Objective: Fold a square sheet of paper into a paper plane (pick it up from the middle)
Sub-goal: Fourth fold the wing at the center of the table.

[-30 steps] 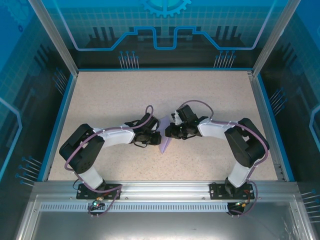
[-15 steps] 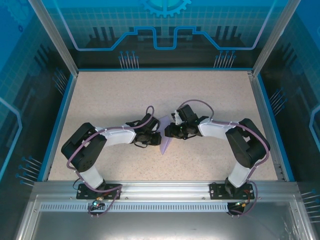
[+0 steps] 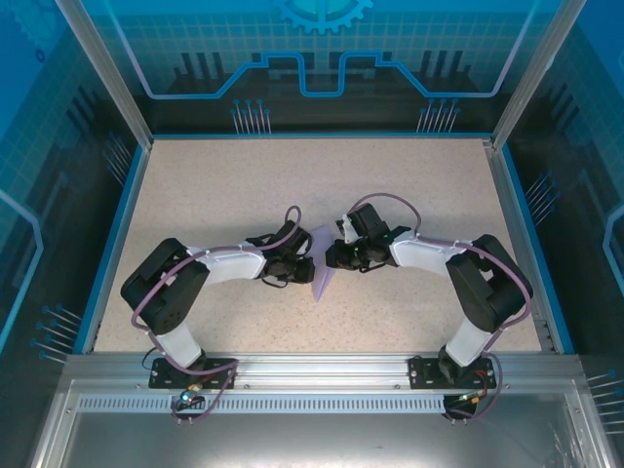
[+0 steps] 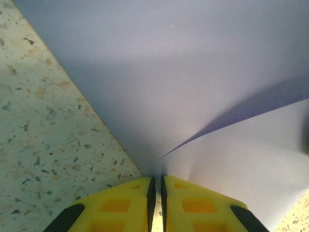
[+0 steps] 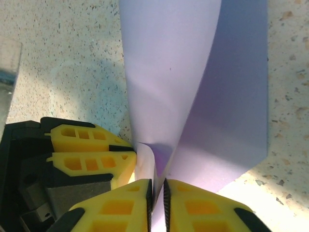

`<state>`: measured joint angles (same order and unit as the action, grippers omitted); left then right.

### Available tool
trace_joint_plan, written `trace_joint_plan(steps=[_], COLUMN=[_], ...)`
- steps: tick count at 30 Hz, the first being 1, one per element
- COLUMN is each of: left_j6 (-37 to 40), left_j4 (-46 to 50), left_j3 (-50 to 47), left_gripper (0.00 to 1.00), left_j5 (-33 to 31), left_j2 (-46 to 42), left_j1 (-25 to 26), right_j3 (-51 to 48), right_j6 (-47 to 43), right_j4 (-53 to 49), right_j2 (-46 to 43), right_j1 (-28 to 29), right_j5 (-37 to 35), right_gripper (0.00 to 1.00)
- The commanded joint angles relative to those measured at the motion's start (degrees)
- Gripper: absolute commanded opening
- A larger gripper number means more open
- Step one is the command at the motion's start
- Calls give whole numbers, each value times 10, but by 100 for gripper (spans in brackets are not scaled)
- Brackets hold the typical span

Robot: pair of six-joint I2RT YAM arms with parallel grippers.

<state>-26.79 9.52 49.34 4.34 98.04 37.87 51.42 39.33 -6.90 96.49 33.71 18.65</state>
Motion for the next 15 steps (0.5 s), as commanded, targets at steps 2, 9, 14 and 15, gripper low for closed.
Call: trace_joint_plan(steps=[2,9,14,15], left_j6=[16,17,17,17], left_j4=[6,5,4,3], left_j3=[10,12,11,11], left_gripper=[16,16,16,16], left_j5=[-16,-17,-17,-17], left_j2=[28,31,34,35], left_j1=[-3,-3,-3,-3], right_j3=[3,16,19,19], right_j6=[-3,5,17,20], right_j4=[-3,10,30,35], right_j2=[5,21,32,33], right_j1=[-3,4,6,7], right_j5=[15,34,48,52], right_gripper=[10,6,5,5])
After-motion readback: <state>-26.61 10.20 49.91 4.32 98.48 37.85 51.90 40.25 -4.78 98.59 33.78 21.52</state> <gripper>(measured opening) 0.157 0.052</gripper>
